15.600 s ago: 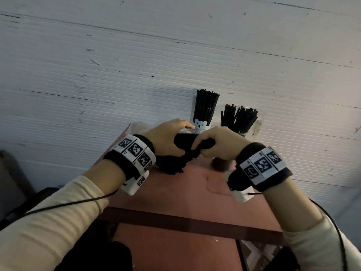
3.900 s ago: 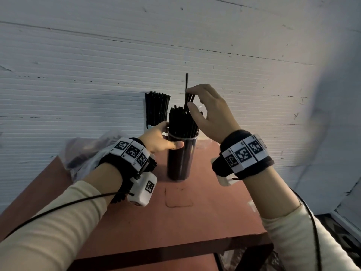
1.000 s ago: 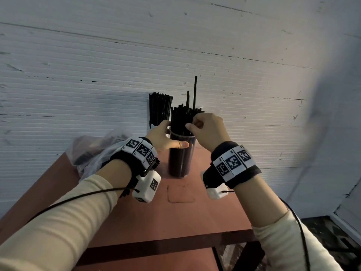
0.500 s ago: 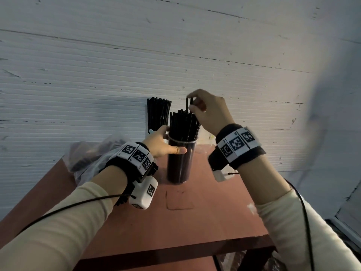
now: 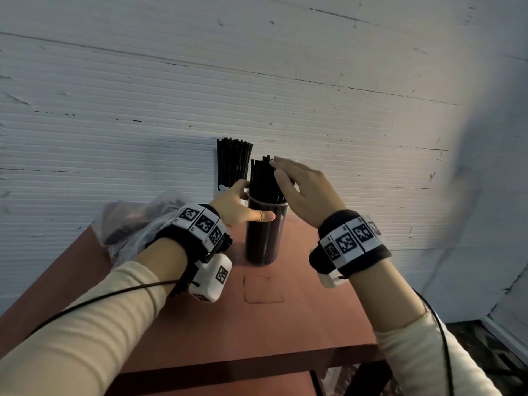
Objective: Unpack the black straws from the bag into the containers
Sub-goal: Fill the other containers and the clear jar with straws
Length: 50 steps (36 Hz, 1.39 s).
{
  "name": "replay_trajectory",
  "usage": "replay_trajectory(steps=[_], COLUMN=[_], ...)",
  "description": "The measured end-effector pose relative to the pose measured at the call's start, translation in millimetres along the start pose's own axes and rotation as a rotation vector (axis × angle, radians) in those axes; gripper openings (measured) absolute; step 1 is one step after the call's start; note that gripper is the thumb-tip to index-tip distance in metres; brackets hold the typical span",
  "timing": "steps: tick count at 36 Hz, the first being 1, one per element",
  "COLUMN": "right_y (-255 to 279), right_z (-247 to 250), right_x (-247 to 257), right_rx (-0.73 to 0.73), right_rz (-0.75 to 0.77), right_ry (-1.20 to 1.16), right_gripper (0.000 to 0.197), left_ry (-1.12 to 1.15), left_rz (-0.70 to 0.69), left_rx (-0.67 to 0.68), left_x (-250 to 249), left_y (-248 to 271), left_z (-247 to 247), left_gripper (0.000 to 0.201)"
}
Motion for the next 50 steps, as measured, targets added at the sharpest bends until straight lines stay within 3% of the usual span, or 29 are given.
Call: replay_trajectory(steps=[6, 10, 14, 17, 23, 28, 33, 37, 40, 42, 45, 48, 50], right_y=[-6, -4, 1, 2, 7, 20, 20, 16, 15, 14, 12, 9, 3], right_z=[10, -7, -11, -7, 1, -13, -41, -51, -51, -52, -50, -49, -52], right_x=[12, 12, 10, 10, -14, -40, -51, -52, -55, -60, -69, -82, -89], right_rx=[-0.038, 0.095, 0.037, 0.013, -0.038, 0.116, 0.270, 0.287, 0.265, 0.263, 0.226, 0.162, 0.125], right_rz=[0.059, 0.055, 0.032, 0.041, -0.118, -0.351, -0.389, -0.347, -0.338, -0.340, -0.383, -0.457, -0.495], right_ry=[-0.035, 0.098, 0.115, 0.082, -0.088, -0.161, -0.274, -0.335, -0.342, -0.321, -0.276, -0.247, -0.228], right_gripper=[0.044, 0.045, 0.047, 0.048, 0.083, 0.110, 0.107, 0.069, 0.081, 0.082, 0.080, 0.075, 0.067], left_ry=[-0.001, 0.028, 0.058, 0.063, 0.122, 0.160, 0.257, 0.305, 0.304, 0.308, 0.298, 0.264, 0.237], left_rz=[-0.020, -0.013, -0.009, -0.015, 0.016, -0.014, -0.032, -0.031, -0.007, 0.008, 0.054, 0.070, 0.106], left_rx=[0.021, 0.061, 0.072, 0.083, 0.110, 0.073, 0.032, 0.080, 0.103, 0.017, -0.252, -0.470, -0.504], left_x=[-3, -3, -1, -3, -3, -4, -5, -5, -3, -4, -1, 4, 7], left_y=[1, 4, 5, 8, 10, 10, 11, 9, 5, -1, -15, -29, -41], left_z=[0, 0, -1, -3, -4, -8, -11, -9, -2, 9, 34, 54, 59], left_gripper=[0.088, 0.090, 0.102, 0.100, 0.109, 0.093, 0.089, 0.095, 0.090, 0.076, 0.055, 0.060, 0.069])
Point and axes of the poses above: each hand's wrist, its own y-axis away from the middle knuckle, its own z-axis out of the back of the hand, x = y × z, the point moved 5 cm from there along -y, towards the middle knuckle
